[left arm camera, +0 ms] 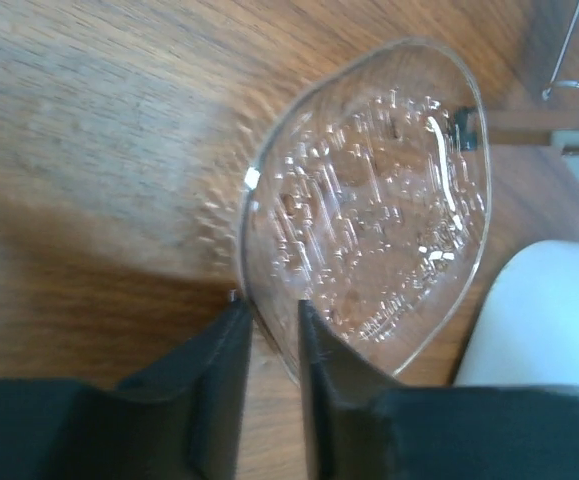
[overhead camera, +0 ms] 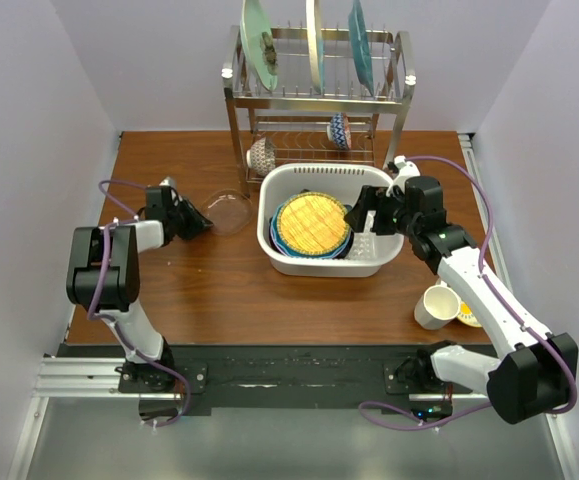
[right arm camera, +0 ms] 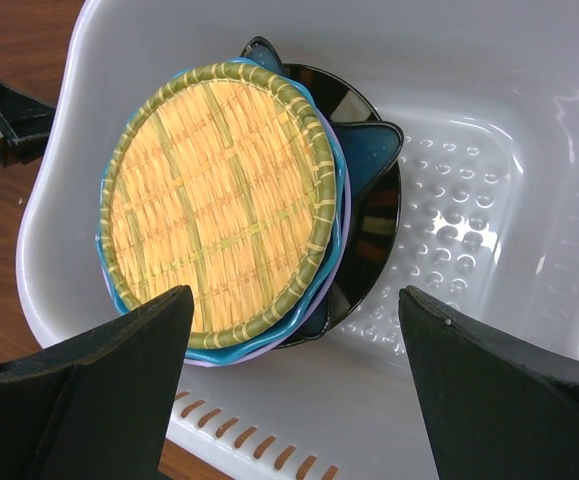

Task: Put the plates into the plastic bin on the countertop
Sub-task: Pick up the plate at the center of the board.

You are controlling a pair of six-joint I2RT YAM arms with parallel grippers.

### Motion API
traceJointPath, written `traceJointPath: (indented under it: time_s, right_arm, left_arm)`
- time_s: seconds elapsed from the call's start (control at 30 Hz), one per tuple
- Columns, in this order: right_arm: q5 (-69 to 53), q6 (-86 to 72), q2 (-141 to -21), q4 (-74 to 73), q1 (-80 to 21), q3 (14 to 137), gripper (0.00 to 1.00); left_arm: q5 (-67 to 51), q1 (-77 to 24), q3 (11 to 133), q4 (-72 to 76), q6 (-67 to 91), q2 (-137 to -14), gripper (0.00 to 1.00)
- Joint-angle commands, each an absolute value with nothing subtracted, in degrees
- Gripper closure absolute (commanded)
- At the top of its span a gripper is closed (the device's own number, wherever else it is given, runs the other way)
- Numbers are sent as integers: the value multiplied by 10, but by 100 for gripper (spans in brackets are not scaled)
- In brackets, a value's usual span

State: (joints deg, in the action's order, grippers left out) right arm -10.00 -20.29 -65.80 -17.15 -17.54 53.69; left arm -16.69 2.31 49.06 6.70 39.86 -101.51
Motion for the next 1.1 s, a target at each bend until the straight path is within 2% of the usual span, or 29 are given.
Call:
traceJointPath:
  time_s: [0.0,0.03,0.3,0.63,1.07]
  right_arm:
    - [-116,-207,-650,-145,-173,557,13]
    - [-117,-207,-650,-146,-173,558,13]
    - [-130,-212,-645,-144,-173,558,13]
    - [-181,-243,-650,-104,-173,548,12]
    - [-289,-322,-681,15,-176,526,11]
  left_arm:
    - [-151,27,497,65,399,-1051,89]
    - [-149,29,502,62,400,-1058,100]
    - [-139,47,484,43,399,-1008,100]
    - [-115,56,479,13,381,-828,100]
    - [-230,40,484,30,310,-736,100]
